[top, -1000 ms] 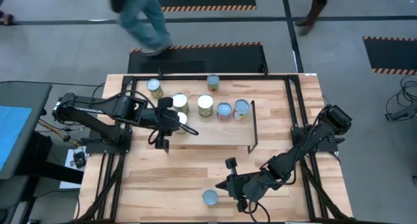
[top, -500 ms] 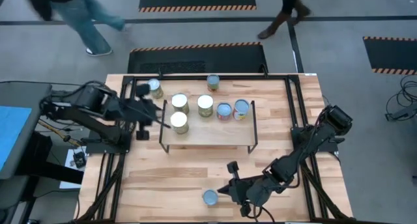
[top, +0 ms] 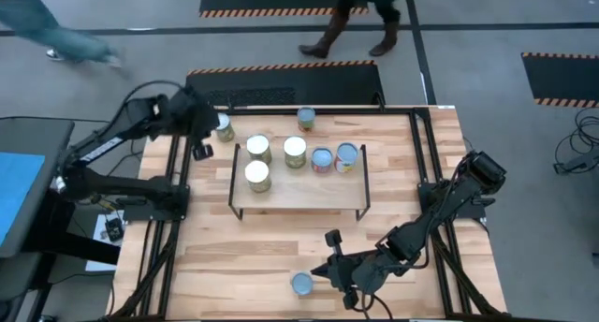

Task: Pick and place cans onto a shelf
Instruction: Put the canned pears on the shelf

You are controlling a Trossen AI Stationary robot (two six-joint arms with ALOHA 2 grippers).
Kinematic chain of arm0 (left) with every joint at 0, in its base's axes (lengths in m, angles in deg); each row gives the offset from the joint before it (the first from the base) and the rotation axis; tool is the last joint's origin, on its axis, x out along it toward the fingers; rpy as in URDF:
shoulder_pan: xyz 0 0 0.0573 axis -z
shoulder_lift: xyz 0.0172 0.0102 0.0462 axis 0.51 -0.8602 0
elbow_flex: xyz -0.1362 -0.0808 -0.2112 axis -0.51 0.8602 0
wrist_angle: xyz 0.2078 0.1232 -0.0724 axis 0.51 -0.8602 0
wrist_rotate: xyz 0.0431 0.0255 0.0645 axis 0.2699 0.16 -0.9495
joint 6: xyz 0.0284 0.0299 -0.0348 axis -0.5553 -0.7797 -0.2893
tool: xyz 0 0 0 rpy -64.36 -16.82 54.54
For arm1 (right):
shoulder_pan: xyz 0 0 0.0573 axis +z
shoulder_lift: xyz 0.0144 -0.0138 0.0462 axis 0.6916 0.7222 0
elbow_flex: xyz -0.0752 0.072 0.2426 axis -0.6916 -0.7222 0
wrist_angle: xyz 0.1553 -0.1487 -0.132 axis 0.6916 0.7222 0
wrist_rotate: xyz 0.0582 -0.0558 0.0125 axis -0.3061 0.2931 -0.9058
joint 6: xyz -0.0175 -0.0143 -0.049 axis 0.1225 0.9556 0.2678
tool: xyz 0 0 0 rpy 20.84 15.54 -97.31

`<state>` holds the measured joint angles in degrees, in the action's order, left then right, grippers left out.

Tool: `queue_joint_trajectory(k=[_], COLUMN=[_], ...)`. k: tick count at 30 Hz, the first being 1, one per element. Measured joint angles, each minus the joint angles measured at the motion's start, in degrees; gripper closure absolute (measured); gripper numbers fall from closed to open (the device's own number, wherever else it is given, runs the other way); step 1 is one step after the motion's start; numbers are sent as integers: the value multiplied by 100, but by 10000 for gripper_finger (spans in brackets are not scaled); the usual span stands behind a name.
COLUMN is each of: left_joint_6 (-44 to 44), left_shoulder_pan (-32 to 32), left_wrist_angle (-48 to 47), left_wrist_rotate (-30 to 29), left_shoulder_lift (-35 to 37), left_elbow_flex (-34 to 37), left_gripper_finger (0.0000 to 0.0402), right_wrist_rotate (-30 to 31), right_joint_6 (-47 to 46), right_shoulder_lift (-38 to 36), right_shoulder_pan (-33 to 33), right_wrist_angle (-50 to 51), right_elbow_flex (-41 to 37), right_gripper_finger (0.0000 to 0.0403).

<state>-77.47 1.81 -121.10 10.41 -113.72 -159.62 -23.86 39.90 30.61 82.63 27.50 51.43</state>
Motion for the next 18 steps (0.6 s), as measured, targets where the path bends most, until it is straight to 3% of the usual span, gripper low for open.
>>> queue_joint_trajectory(k=[4,8,18], left_joint_6=[-590,-827,-1091], left_shoulder_pan=[-1186,-1920,-2349], left_wrist_angle=[557,1102,1371], left_wrist_rotate=[693,1102,1191], left_shoulder_lift=[-313,-752,-1814], left_elbow_flex=[405,706,867], left_gripper_finger=[401,395,347], right_wrist_rotate=[-3,-4,-9], right_joint_6=[-1,-3,-3], right_shoulder_lift=[0,0,0], right_shoulder_pan=[4,4,16], right_wrist_angle=[4,15,48], right_elbow_flex=[0,2,4], right_gripper_finger=[393,393,393])
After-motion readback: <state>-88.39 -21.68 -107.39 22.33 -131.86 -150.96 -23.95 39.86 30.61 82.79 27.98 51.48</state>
